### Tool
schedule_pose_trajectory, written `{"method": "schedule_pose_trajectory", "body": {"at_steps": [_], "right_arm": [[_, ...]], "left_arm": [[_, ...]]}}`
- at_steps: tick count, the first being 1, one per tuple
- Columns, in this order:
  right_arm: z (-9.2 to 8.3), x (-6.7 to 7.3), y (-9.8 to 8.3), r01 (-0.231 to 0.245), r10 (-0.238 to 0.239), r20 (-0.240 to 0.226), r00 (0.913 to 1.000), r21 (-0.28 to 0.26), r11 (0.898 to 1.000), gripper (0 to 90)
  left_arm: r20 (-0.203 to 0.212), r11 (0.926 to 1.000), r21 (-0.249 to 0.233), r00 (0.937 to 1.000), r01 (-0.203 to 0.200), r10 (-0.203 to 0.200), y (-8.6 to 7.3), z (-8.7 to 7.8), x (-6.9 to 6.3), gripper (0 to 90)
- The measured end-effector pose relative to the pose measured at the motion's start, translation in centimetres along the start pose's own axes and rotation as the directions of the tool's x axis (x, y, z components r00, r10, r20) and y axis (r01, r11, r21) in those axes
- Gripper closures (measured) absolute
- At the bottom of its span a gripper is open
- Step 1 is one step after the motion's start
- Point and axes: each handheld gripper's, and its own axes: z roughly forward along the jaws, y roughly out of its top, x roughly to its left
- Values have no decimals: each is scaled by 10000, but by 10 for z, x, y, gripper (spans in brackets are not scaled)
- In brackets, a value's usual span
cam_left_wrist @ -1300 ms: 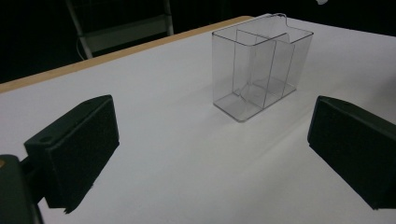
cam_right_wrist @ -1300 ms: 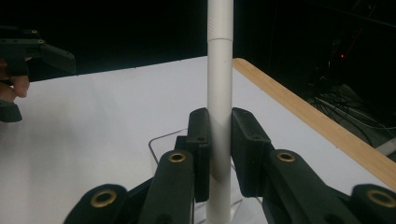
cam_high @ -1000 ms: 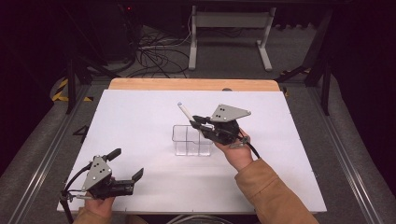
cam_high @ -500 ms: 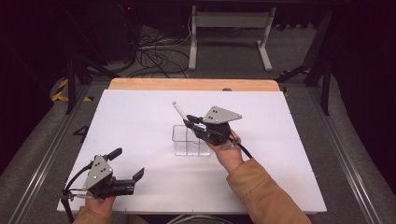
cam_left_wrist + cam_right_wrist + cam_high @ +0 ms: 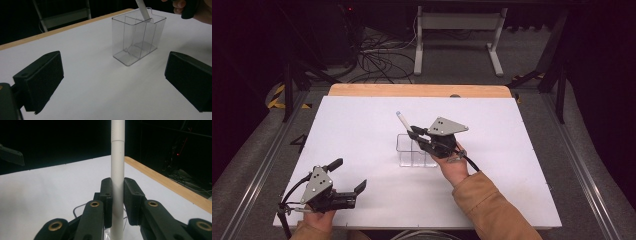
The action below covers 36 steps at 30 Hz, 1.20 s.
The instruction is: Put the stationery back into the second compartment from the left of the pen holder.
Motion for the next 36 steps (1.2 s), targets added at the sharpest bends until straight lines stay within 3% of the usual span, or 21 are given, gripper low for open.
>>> {"method": "schedule_pose_trajectory", "body": {"at_steps": [18, 24, 26, 29, 32, 36], "right_arm": [[0, 1, -18, -299, 301, -25, 9995, 535, 9981, 779], [-3, 1, -19, -178, 168, 140, 9998, 716, 9973, 750], [-4, 1, -18, -40, 16, 309, 9995, 794, 9968, 566], [-8, -1, -15, -39, 0, 517, 9987, 761, 9971, 379], [-12, -3, -12, -203, 157, 644, 9978, 705, 9973, 274], [-20, -4, -5, -148, 109, 640, 9979, 607, 9980, 219]], "left_arm": [[11, 10000, 7, 10000, -11, 11, 0, 0, 1, 28], [17, 10000, 14, 10000, -7, 7, 0, 0, 1, 28], [19, 10000, -17, 10000, 1, -1, 1, 1, 1, 28], [36, 10000, 36, 10000, 26, -27, 0, 1, 1, 28], [19, 10000, 23, 10000, 5, -5, 0, 1, 1, 28], [11, 10000, 3, 10000, 80, -80, 0, 0, 1, 28]]}}
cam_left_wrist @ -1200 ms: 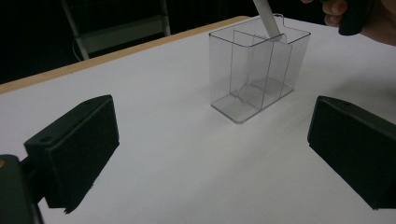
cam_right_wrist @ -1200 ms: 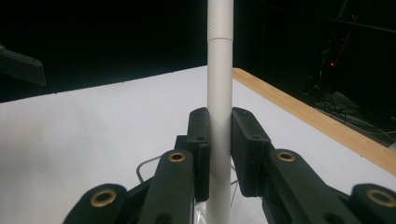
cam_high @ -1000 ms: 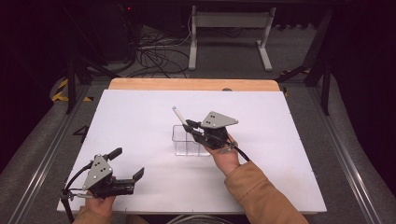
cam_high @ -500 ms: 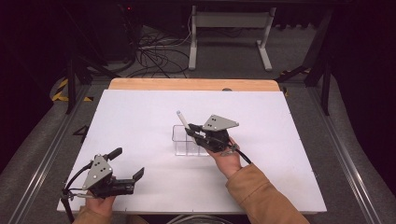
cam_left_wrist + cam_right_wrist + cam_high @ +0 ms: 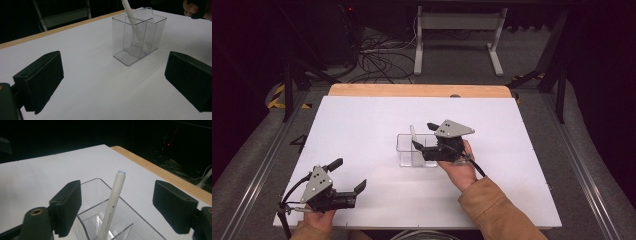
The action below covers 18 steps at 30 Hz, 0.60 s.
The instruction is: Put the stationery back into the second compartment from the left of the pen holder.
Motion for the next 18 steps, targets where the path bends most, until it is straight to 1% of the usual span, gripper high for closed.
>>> {"method": "schedule_pose_trajectory", "body": {"at_steps": [2, 4, 7, 11, 15, 18], "right_arm": [[-4, 0, 4, 112, -111, -112, 9999, 87, 9999, 192], [-8, 1, 9, 265, -262, -159, 9995, 170, 9995, 184], [-13, 3, 14, 397, -397, -118, 9991, 71, 9992, 179], [-19, 3, 17, 374, -375, -179, 9991, -32, 9993, 175], [-22, 3, 20, 403, -404, -174, 9990, -70, 9992, 172], [-23, 2, 21, 417, -418, -216, 9989, -51, 9991, 164]], "left_arm": [[5, 10000, 6, 10000, -21, 21, 0, 0, 0, 28], [8, 10000, 14, 10000, -27, 27, 0, 0, -1, 28], [1, 10000, 5, 10000, -44, 44, 0, 0, 0, 28], [-17, 10000, 4, 10000, -43, 43, 0, 0, -1, 28], [-11, 10000, -31, 10000, 89, -89, 0, 0, -1, 28], [-29, 10000, -7, 10000, 3, -3, 0, 0, -1, 28]]}}
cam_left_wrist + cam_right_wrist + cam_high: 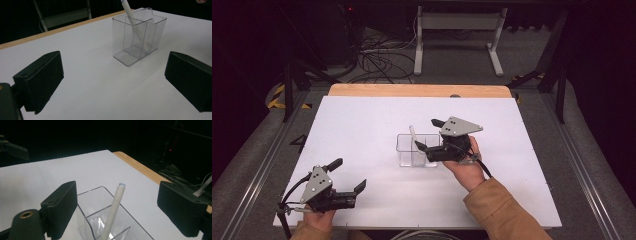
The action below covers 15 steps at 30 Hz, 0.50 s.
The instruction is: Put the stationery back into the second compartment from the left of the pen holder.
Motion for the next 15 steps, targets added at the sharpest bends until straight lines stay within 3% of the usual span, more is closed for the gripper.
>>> {"method": "schedule_pose_trajectory", "body": {"at_steps": [10, 15], "right_arm": [[-20, 0, 5, 172, -172, -35, 9998, -194, 9997, 94], [-35, -5, 3, -135, 129, -541, 9985, -112, 9998, 49]], "left_arm": [[9, 10000, -2, 10000, -24, 24, 0, -1, 0, 28], [-33, 10000, -43, 10000, -21, 21, 1, -1, 0, 28]]}}
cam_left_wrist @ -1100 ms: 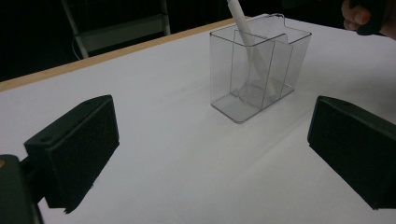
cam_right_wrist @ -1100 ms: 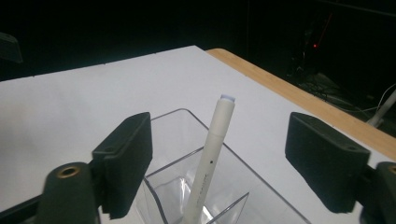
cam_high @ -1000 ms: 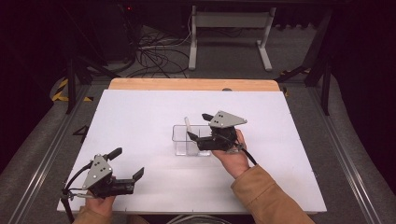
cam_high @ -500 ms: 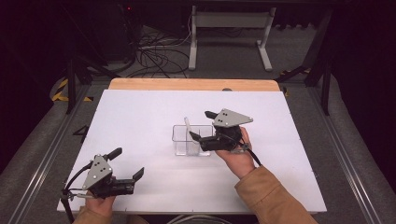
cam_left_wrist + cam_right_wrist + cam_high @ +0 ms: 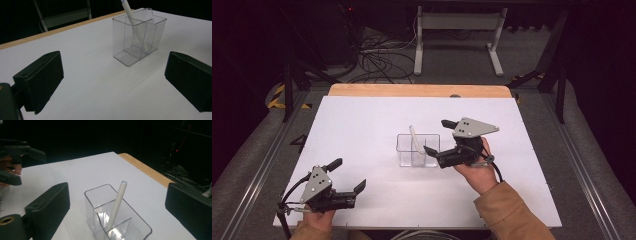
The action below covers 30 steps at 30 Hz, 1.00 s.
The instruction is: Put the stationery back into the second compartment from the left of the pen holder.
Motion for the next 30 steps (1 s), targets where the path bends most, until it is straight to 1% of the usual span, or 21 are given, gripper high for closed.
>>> {"method": "schedule_pose_trajectory", "body": {"at_steps": [3, 4, 7, 8, 11, 14, 15, 16, 20, 25, 26, 30], "right_arm": [[-11, -2, -3, -20, 20, 87, 10000, 64, 10000, 43], [-14, -2, -4, -19, 18, 114, 9999, 65, 10000, 43], [-23, -2, -8, 8, -13, 218, 9998, 245, 9997, 36], [-25, -2, -9, 7, -14, 230, 9997, 299, 9996, 34], [-33, -2, -17, -27, 23, 193, 9998, 203, 9998, 34], [-38, -1, -28, -91, 83, 192, 9998, 435, 9990, 32], [-39, -2, -30, -128, 118, 214, 9997, 484, 9987, 27], [-42, -3, -35, -275, 263, 230, 9994, 530, 9982, 22], [-49, -7, -49, -601, 586, 268, 9979, 563, 9966, 0], [-57, -9, -64, -561, 546, 388, 9978, 371, 9977, 0], [-58, -10, -68, -598, 586, 351, 9977, 347, 9976, 0], [-66, -13, -82, -1004, 997, 186, 9948, 386, 9942, 0]], "left_arm": [[18, 10000, 22, 10000, 49, -49, 0, 0, -1, 28], [29, 10000, 31, 10000, 7, -7, 0, 0, 0, 28], [28, 10000, 40, 10000, 0, 0, 0, 0, -1, 28], [3, 10000, 9, 10000, 55, -55, 0, 0, -1, 28], [-8, 10000, -8, 10000, 43, -43, 0, 0, 0, 28], [24, 10000, 14, 10000, 38, -38, 0, 0, -1, 28], [20, 10000, 26, 10000, 2, -2, 0, 0, -1, 28], [11, 10000, 19, 10000, 3, -3, 0, 0, -1, 28], [-4, 10000, -2, 10000, 10, -10, 0, 0, 0, 28], [5, 10000, 31, 10000, -10, 10, 1, 0, -1, 28], [-2, 10000, 17, 10000, 7, -7, 0, 0, -1, 28], [20, 10000, 31, 10000, 18, -18, 0, 0, -1, 28]]}}
